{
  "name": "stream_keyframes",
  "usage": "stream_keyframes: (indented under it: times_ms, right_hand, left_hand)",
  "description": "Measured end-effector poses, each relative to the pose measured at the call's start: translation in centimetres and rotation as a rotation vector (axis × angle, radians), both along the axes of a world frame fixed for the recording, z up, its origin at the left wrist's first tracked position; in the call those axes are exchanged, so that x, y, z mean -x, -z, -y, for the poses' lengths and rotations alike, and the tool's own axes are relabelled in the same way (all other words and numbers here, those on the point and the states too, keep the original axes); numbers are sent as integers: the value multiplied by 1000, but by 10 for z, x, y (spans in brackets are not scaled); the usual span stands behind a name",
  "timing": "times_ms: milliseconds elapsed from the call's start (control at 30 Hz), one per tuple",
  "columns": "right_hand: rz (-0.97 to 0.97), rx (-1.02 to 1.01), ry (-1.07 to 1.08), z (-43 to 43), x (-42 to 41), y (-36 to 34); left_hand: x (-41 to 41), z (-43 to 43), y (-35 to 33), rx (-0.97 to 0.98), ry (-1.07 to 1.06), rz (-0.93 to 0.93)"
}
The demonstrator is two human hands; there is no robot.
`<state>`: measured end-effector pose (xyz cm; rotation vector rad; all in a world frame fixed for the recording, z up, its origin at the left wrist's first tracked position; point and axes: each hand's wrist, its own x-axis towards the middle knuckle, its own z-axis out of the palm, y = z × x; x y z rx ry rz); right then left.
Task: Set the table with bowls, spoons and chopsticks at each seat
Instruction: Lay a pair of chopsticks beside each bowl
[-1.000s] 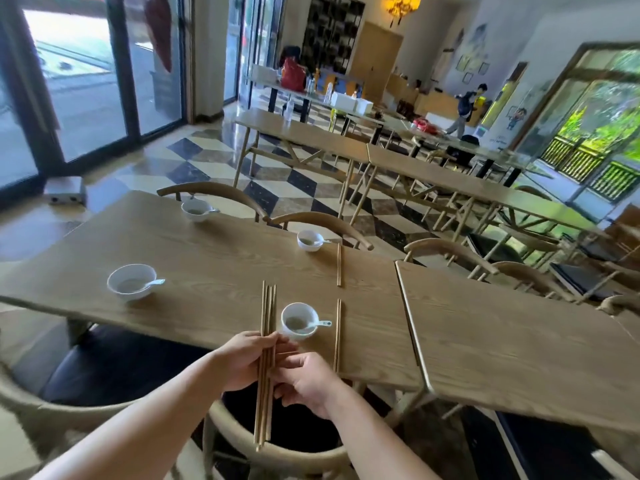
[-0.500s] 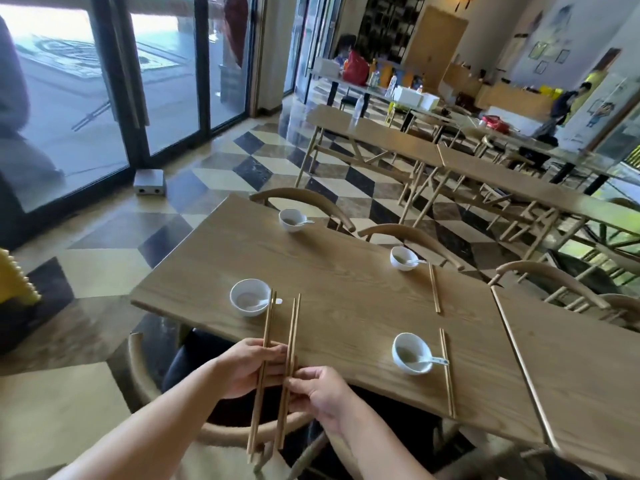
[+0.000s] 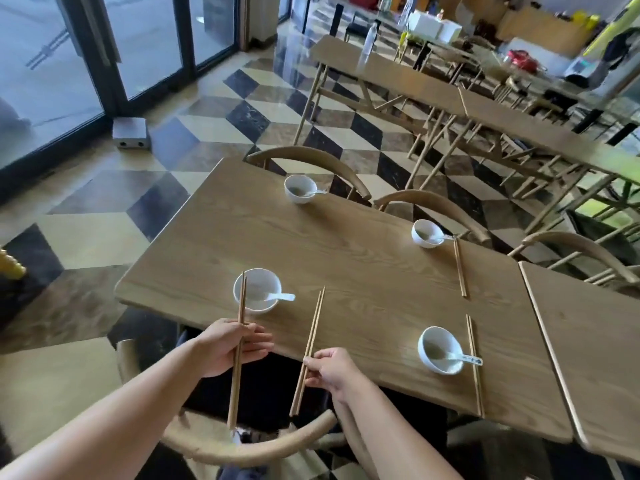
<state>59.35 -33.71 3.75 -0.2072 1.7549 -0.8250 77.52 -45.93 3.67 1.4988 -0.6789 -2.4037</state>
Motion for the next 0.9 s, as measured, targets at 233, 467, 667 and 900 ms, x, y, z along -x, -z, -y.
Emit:
stream_keyframes:
  times_ms: [233, 467, 667, 900]
  right_hand:
    - [-24, -102, -65, 83, 27, 57]
    - [-224, -273, -157, 114, 27, 82]
    - [-509, -334, -244, 116, 18, 80]
    - [-718, -297, -425, 102, 13, 80]
  left_hand:
    - [2, 89, 21, -28, -117, 13]
    - [12, 134, 31, -39, -148, 17]
    - [14, 149, 32, -67, -68, 16]
    - [24, 161, 24, -40, -20, 4]
